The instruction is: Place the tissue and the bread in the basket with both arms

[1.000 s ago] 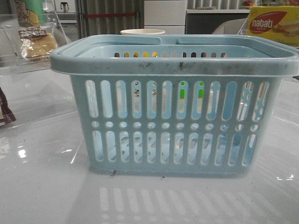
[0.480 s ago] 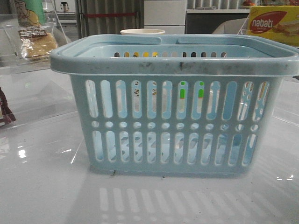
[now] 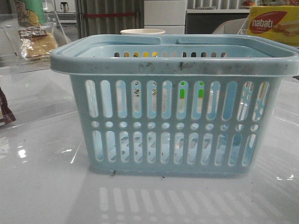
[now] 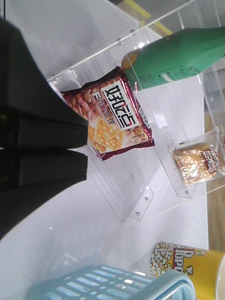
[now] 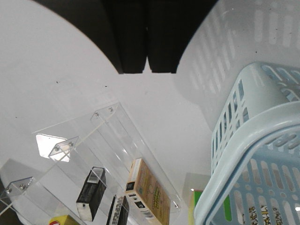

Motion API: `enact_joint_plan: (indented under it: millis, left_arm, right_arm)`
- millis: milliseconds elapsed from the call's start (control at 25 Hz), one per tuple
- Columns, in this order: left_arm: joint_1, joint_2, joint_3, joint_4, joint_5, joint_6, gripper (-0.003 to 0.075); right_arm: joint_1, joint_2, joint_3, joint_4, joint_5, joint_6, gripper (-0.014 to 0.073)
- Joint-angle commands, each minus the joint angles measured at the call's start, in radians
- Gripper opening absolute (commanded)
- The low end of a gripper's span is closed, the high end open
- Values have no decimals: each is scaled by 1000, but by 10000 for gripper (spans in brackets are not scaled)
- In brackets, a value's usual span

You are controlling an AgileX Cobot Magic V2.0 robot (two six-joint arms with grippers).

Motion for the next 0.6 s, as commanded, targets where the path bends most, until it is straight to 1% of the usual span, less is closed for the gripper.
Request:
enact_joint_plan:
  millis: [0, 80, 160, 240, 320, 360, 440, 560]
  left_arm:
    - [2, 30, -27, -8, -68, -7, 125]
    - [2, 38, -27, -8, -66, -7, 179]
    - [2, 47, -27, -8, -64, -7, 253]
    - [2, 51, -27, -8, -61, -7, 337]
    - [2, 60, -27, -8, -61, -7, 419]
    - [2, 64, -27, -8, -66, -7, 438]
    - [2, 65, -27, -8, -69, -7, 460]
    - [2, 65, -27, -8, -81, -7, 455]
  right_arm:
    - [-4, 29, -26, 1, -52, 1, 115]
    - [-4, 38, -26, 1, -44, 1, 203]
    - [-4, 46, -26, 1, -43, 1, 290]
    - [-4, 55, -26, 1, -44, 1, 403]
    - [-4, 63, -26, 1, -45, 1, 479]
    - [-4, 66, -26, 1, -45, 1, 510]
    - [-4, 76, -26, 1, -46, 1, 538]
    - [-4, 95, -26, 1, -56, 1, 538]
